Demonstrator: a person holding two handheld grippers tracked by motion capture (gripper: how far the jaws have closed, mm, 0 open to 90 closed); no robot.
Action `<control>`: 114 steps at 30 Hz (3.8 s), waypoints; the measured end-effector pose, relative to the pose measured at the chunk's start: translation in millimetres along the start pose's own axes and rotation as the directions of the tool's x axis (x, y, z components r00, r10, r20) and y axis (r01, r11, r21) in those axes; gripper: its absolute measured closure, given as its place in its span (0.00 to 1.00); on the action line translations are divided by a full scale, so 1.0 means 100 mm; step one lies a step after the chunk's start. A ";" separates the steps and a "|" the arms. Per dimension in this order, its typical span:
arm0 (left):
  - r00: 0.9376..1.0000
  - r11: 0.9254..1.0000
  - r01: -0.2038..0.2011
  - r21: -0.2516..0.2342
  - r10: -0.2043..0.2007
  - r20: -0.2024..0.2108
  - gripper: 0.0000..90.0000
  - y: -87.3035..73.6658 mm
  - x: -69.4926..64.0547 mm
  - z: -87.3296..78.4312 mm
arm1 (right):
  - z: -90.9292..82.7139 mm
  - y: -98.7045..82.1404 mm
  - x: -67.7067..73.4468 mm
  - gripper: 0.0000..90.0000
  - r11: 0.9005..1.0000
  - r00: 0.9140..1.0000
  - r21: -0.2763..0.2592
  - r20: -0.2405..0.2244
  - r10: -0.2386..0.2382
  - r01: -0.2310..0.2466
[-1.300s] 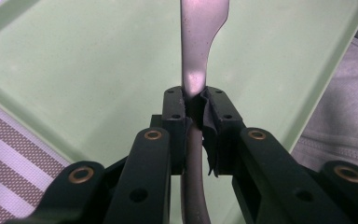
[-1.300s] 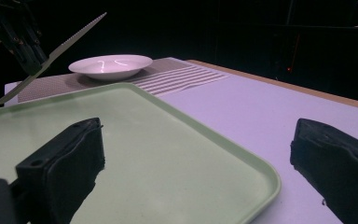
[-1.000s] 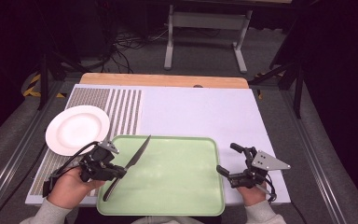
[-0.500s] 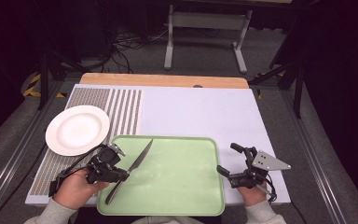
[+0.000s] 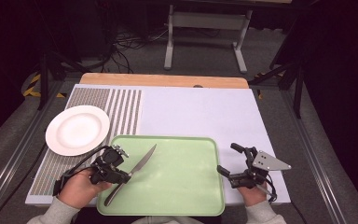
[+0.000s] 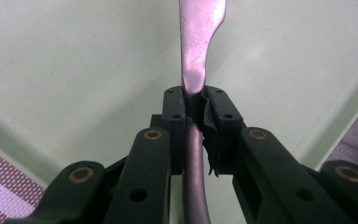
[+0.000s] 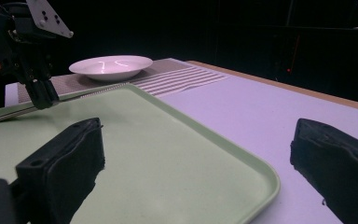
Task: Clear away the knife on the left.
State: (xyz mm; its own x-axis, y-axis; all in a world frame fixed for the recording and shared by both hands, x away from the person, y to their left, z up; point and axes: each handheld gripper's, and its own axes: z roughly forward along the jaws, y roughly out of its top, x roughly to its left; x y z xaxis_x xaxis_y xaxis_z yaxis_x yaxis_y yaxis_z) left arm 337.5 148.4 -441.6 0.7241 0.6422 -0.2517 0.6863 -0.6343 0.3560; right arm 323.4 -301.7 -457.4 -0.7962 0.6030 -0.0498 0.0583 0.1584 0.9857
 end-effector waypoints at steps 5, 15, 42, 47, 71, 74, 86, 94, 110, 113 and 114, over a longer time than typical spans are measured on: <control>1.000 1.000 0.001 0.014 -0.001 0.003 0.89 0.02 0.00 0.05 | 0.00 0.00 0.00 0.03 1.000 1.000 0.001 0.000 -0.001 0.001; 1.000 0.999 0.018 0.036 -0.018 0.000 0.89 0.03 0.02 0.11 | 0.00 0.00 0.00 0.03 1.000 1.000 0.000 -0.002 0.000 0.000; 0.999 0.997 0.011 0.070 -0.009 -0.032 0.87 0.04 0.02 0.17 | 0.00 0.00 0.00 0.03 1.000 1.000 -0.002 -0.002 0.005 -0.005; 1.000 0.999 0.012 0.049 -0.012 -0.003 0.70 0.04 0.04 0.15 | 0.00 0.00 0.00 0.03 1.000 1.000 -0.003 0.001 0.007 -0.007; 0.889 0.866 -0.458 -0.201 0.446 -0.108 1.00 0.03 -0.24 0.00 | 0.00 0.00 0.00 0.03 1.000 1.000 -0.004 -0.004 0.003 -0.003; 0.852 0.840 -0.523 -0.144 0.508 -0.128 1.00 0.04 -0.26 0.06 | 0.00 0.00 0.00 0.03 1.000 1.000 -0.003 -0.005 0.003 -0.003; 0.840 0.838 -0.541 -0.064 0.535 -0.091 1.00 0.04 -0.19 0.24 | -0.01 0.00 0.00 0.03 1.000 1.000 -0.005 -0.004 0.000 0.000; 0.843 0.844 -0.535 -0.039 0.531 -0.083 1.00 0.05 -0.16 0.30 | 0.00 0.00 0.00 0.03 1.000 1.000 -0.004 -0.003 0.001 -0.001; 0.869 0.870 -0.491 -0.035 0.487 -0.086 1.00 0.05 -0.05 0.28 | 0.01 -0.01 -0.01 0.03 1.000 1.000 0.000 -0.002 0.007 -0.007; 0.876 0.877 -0.479 -0.037 0.475 -0.086 1.00 0.04 -0.02 0.27 | 0.01 -0.01 -0.01 0.03 1.000 1.000 0.001 -0.001 0.006 -0.006; 0.879 0.881 -0.473 -0.037 0.468 -0.088 1.00 0.03 0.00 0.26 | 0.01 -0.01 -0.01 0.03 1.000 1.000 0.000 -0.001 0.007 -0.007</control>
State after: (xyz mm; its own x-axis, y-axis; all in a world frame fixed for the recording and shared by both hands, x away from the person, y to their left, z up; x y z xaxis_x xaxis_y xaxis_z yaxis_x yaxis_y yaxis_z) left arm 341.4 135.4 -463.6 0.9519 0.3054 0.0242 0.2596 -0.8460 0.4657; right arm 324.2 -301.7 -458.8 -0.7966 0.6030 -0.0431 0.0636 0.1545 0.9859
